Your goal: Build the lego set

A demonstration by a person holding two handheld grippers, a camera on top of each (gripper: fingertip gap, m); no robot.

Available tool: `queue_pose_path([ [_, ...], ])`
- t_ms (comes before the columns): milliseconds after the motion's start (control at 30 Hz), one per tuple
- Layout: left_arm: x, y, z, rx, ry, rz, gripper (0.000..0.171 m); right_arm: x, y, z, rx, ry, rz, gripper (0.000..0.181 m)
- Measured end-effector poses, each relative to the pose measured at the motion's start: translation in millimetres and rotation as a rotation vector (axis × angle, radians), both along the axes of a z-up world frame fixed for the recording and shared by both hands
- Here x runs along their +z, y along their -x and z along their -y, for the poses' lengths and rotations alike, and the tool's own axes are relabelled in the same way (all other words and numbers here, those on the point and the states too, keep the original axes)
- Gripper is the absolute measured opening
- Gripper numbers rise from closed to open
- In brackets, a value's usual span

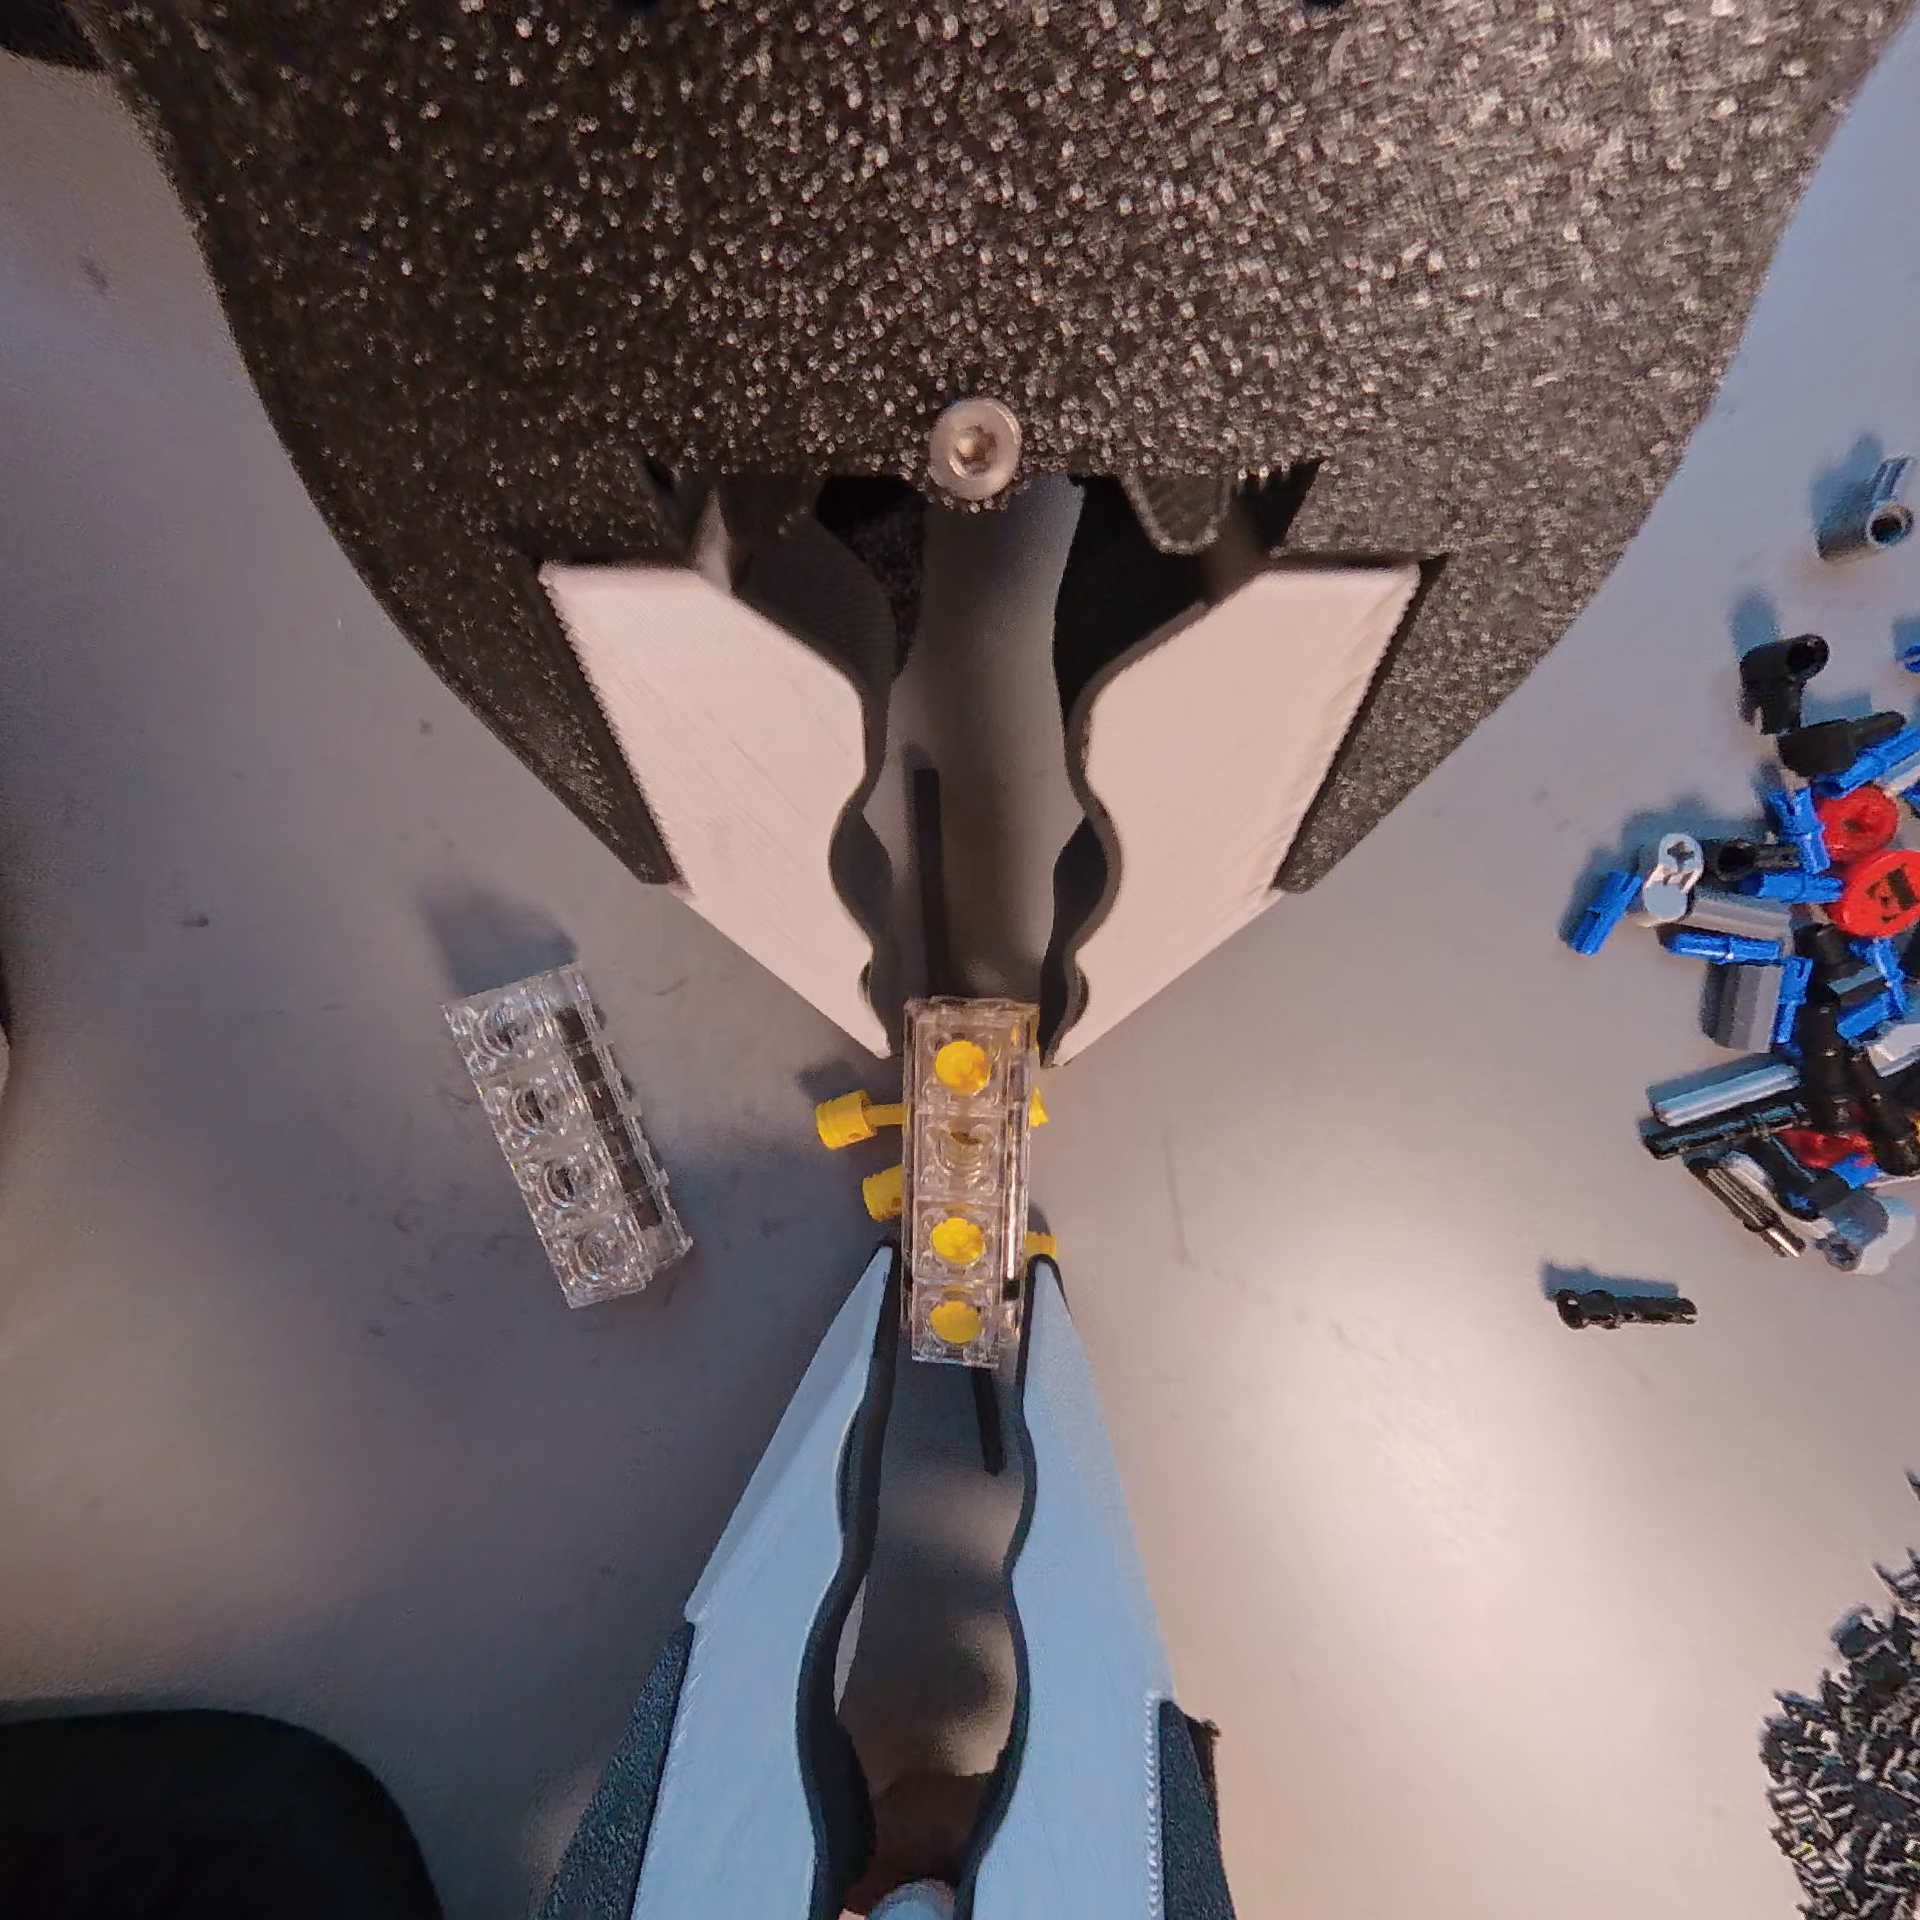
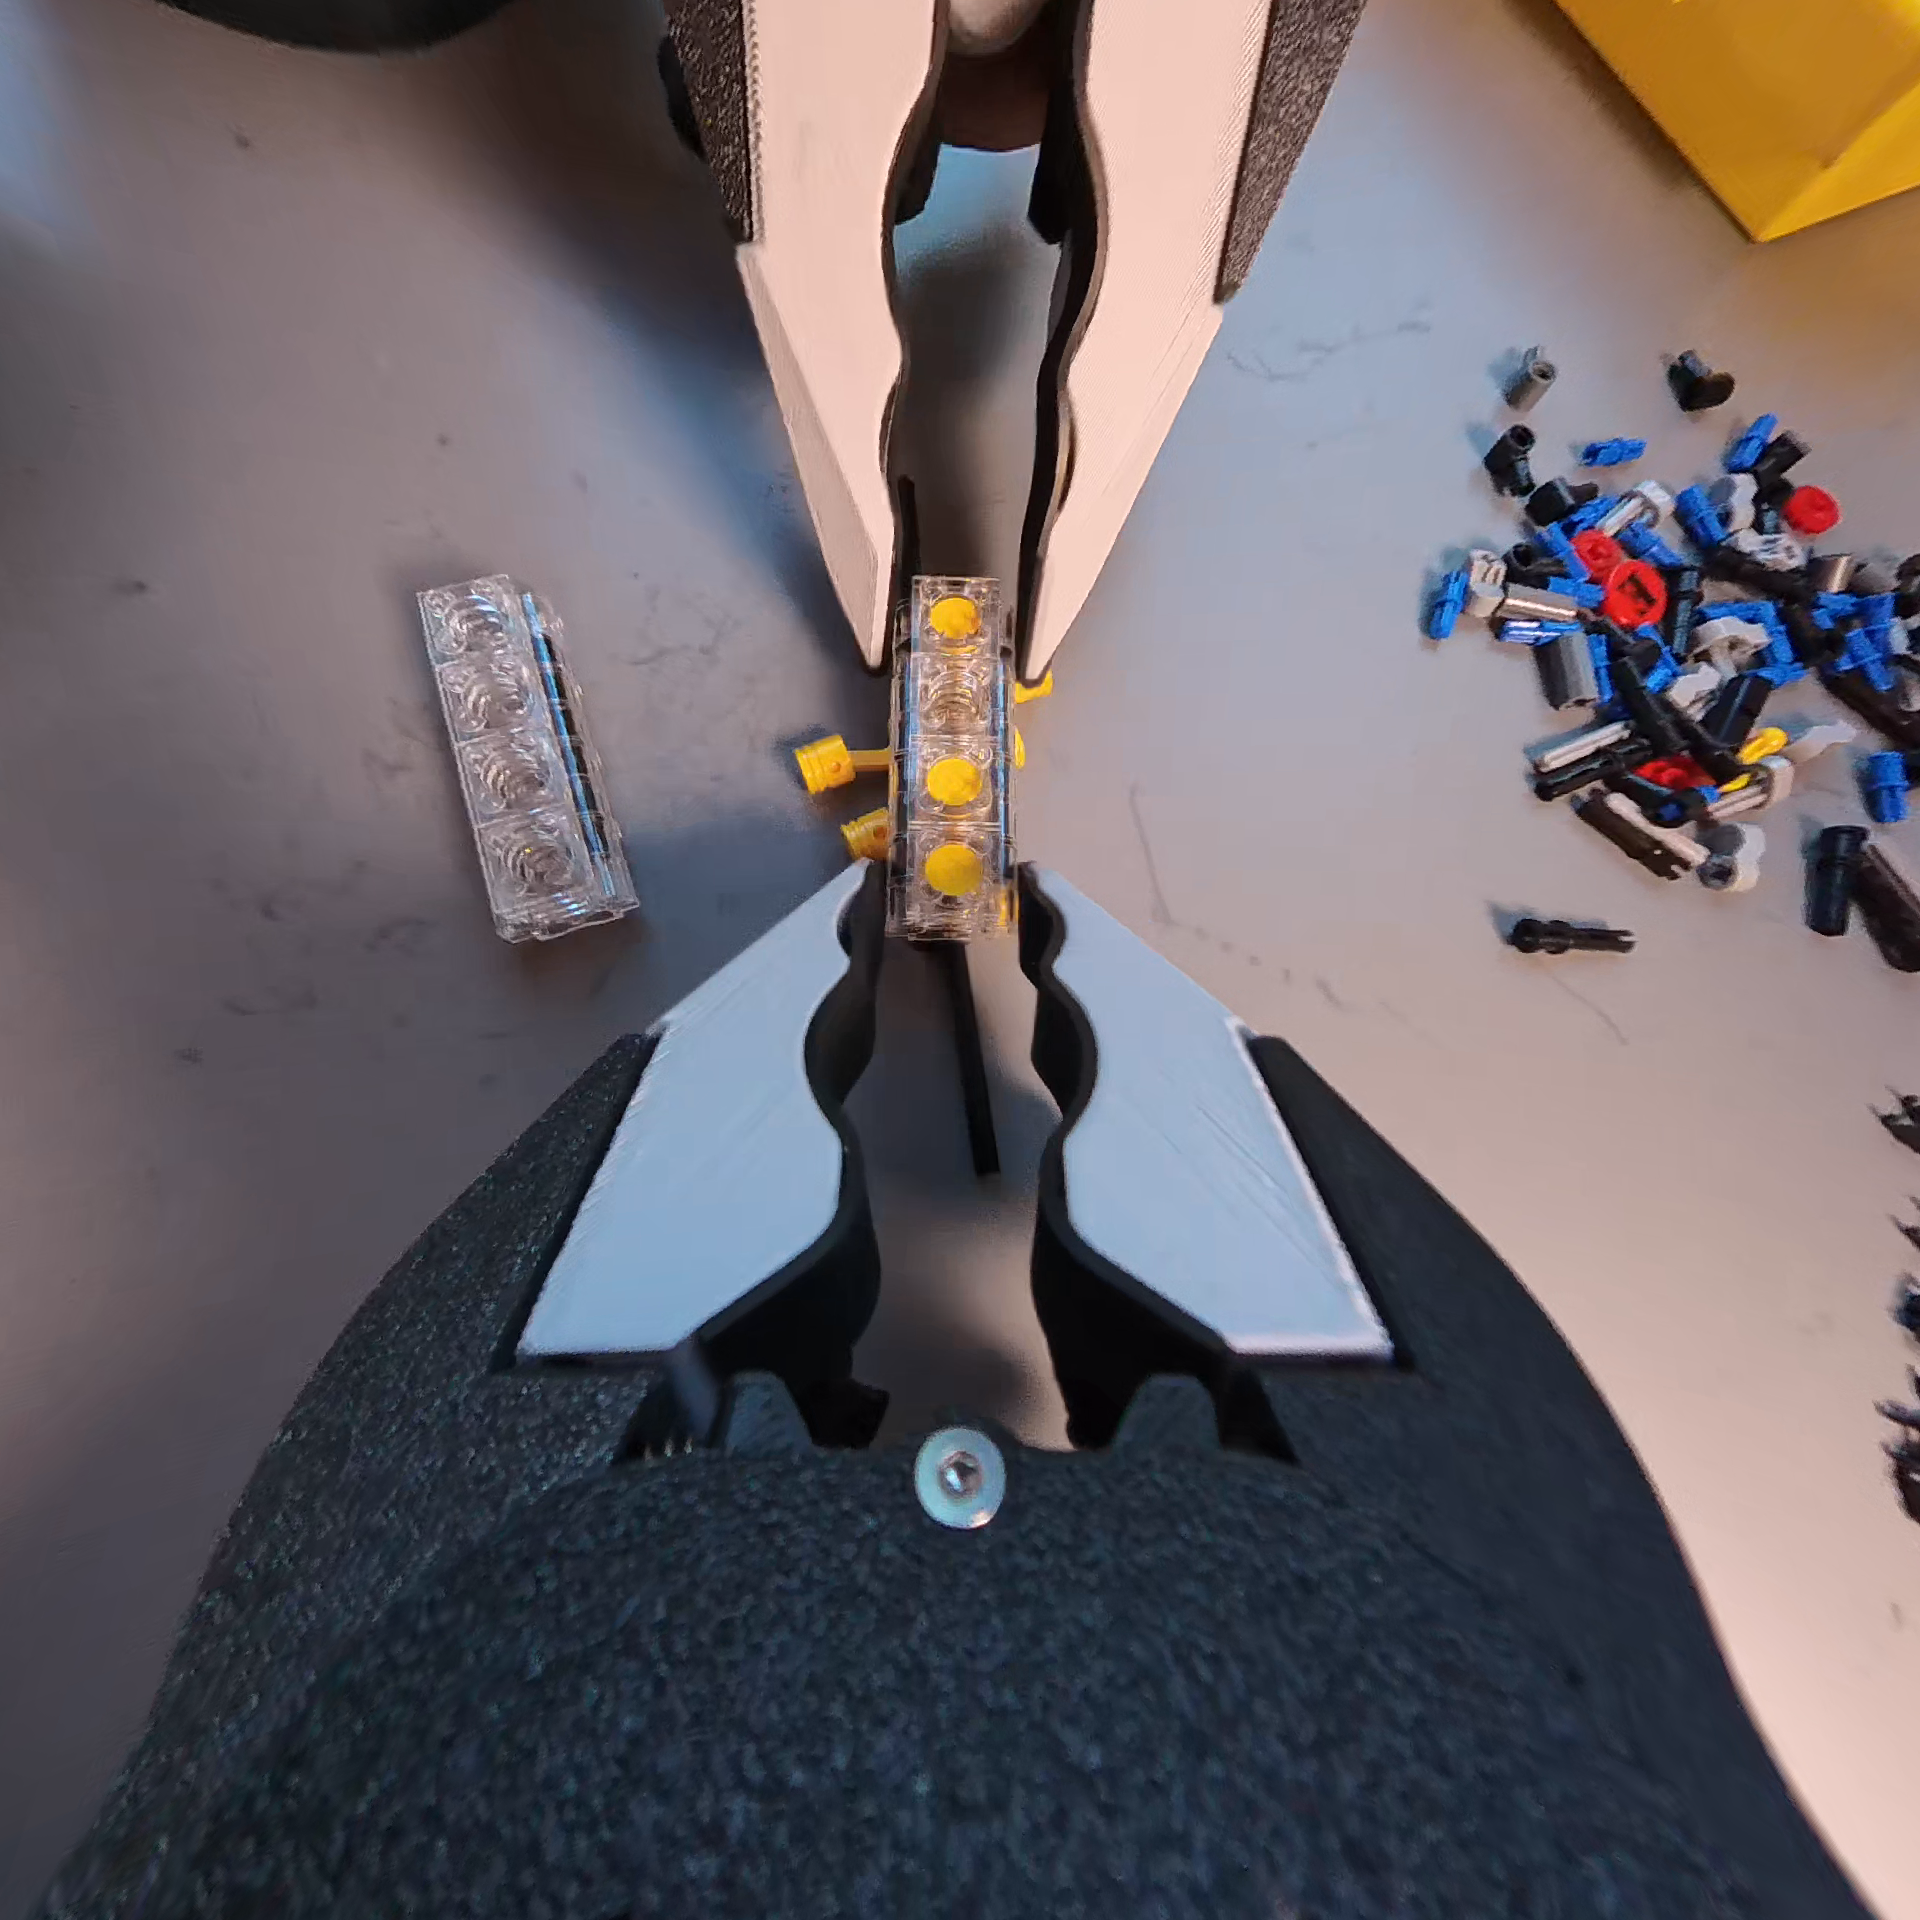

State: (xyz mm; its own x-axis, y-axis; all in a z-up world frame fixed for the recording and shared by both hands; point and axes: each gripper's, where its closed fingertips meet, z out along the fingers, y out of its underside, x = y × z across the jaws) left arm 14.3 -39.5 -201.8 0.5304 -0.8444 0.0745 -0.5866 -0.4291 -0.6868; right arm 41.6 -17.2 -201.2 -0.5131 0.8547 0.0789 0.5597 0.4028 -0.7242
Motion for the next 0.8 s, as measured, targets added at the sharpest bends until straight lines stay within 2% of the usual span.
queue_pose_path([
  [167, -8.4, 18.6, 8.4, -0.028, 0.023, -0.084, 0.024, -0.6, -9.2, 4.7, 0.02, 0.006, 0.045, 0.024],
  [433, -9.0, 11.9, 12.8, -0.094, 0.004, -0.054, 0.01, -0.6, -19.9, 12.0, -0.035, -0.021, 0.069, 0.025],
  [667, -8.8, 10.0, 12.6, -0.117, -0.025, -0.048, 0.006, 8.5, -17.7, 15.9, -0.117, -0.043, 0.021, 0.034],
  [800, -8.8, 10.1, 11.2, -0.115, -0.028, -0.039, 0.005, 8.9, -12.7, 15.3, -0.144, -0.012, 0.018, 0.022],
])
